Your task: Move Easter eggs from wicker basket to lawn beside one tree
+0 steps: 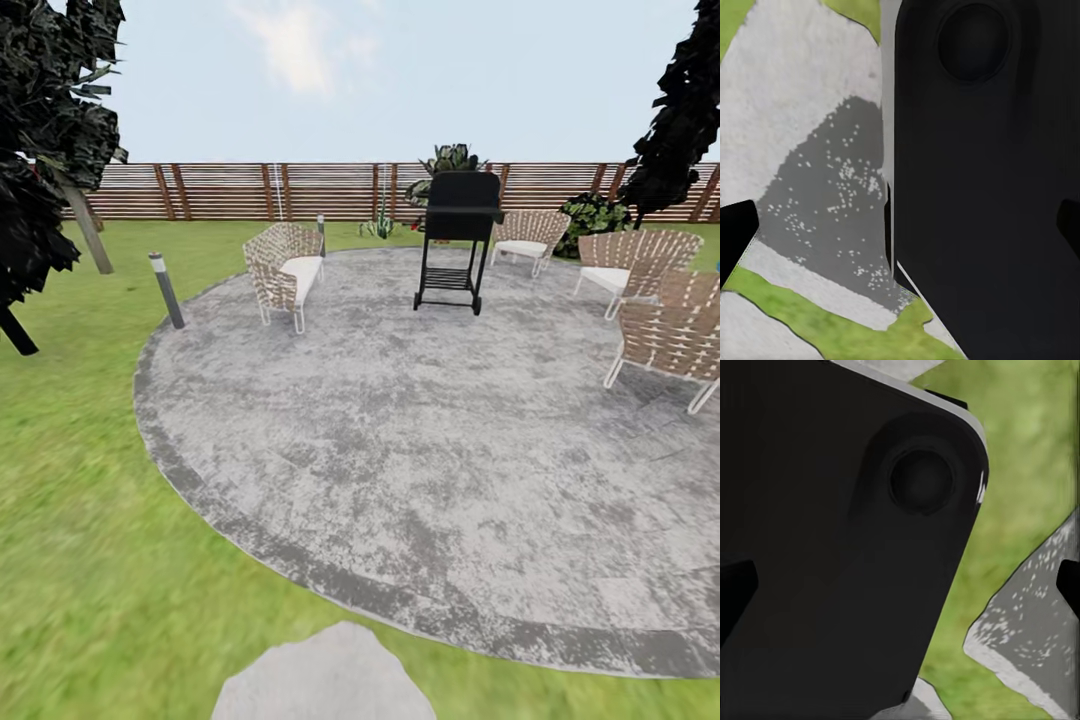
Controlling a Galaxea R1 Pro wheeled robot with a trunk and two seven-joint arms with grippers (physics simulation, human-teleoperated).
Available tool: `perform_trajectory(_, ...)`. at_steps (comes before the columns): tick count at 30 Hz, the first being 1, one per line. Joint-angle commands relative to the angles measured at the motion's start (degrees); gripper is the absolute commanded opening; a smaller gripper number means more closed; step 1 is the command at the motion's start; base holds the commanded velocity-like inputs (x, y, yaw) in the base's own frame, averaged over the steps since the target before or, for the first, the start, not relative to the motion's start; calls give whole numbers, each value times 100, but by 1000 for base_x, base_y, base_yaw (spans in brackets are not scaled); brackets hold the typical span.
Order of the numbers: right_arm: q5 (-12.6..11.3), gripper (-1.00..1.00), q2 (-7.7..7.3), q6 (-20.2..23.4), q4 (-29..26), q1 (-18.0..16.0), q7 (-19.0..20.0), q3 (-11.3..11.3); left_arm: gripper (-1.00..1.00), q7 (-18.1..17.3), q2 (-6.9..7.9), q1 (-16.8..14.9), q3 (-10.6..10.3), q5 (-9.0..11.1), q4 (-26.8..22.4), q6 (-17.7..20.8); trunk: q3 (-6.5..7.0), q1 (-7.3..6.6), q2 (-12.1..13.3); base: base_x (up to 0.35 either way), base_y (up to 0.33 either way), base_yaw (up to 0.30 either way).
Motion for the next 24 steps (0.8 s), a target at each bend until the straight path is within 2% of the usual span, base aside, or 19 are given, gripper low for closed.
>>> perform_trajectory(1,52,100,0,-13,3,-2,1,-4,100,-1,1,4,3,4,-10,-7,-4,3,-2,339,0,0)
perform_trajectory(24,59,100,-8,-11,19,-2,2,2,100,1,1,4,4,4,-10,-7,-4,3,-2,339,0,0)
